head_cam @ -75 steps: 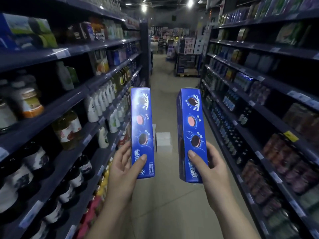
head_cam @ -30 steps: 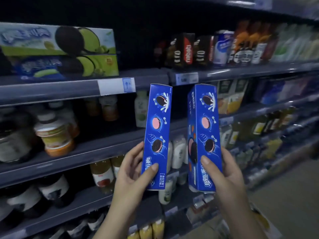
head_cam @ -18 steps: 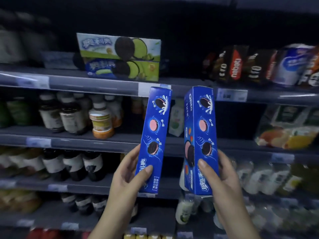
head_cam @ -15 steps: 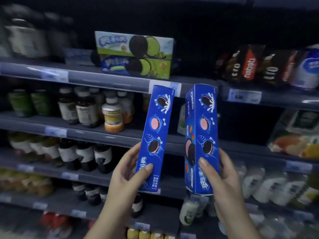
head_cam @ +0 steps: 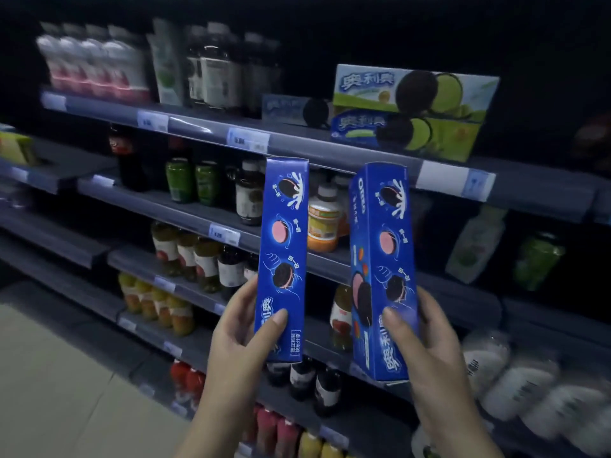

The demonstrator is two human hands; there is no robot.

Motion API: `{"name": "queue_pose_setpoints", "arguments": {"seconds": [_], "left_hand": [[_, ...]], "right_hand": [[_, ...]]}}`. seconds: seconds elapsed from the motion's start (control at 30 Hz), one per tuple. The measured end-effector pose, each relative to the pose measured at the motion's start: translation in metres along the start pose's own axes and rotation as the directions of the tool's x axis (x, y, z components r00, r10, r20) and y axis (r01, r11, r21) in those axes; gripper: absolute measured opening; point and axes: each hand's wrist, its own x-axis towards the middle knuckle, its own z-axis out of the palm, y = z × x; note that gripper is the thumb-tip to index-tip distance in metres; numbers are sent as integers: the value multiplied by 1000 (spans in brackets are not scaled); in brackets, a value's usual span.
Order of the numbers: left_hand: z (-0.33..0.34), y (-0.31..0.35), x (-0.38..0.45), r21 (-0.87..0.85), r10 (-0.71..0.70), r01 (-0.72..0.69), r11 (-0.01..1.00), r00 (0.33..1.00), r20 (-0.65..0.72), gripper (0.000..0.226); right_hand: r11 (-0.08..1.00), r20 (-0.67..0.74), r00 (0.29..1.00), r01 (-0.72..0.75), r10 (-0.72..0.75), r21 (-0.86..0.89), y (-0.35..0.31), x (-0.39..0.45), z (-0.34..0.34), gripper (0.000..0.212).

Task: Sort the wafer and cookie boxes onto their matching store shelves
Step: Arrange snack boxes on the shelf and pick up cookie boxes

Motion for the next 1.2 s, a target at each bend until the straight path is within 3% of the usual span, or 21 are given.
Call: {"name": "queue_pose_setpoints", "arguments": {"seconds": [0.07,0.13,0.33,0.53,0.63,0.83,1.03,1.2], "left_hand": [[-17,3,17,-16,-28,28,999,999,22,86],[-36,9,38,-16,-40,41,999,997,73,89],[-63,31,110,32,61,-71,997,964,258,49],[-20,36,154,55,93,-146,988,834,544,64],[16,25,151,6,96,-127,992,784,614,62],[81,0,128,-20,131,-154,988,755,642,58],[151,-11,100,67,289,-404,912,750,595,65],[205,-10,84,157,429,-582,798,731,532,69]], "right_hand": [[1000,-14,1000,5,-5,-13,6,10,19,53],[999,-28,999,29,-29,-19,13,21,42,66],[991,-192,972,135,-134,-8,29,59,98,81],[979,-428,883,204,-194,-23,14,56,73,72],[975,-517,829,215,-215,-61,3,48,44,81],[959,-533,798,245,-282,-140,-24,35,-23,94],[965,-465,846,208,-261,-163,-51,16,-105,86],[971,-478,845,202,-239,-128,-72,5,-165,83]]}}
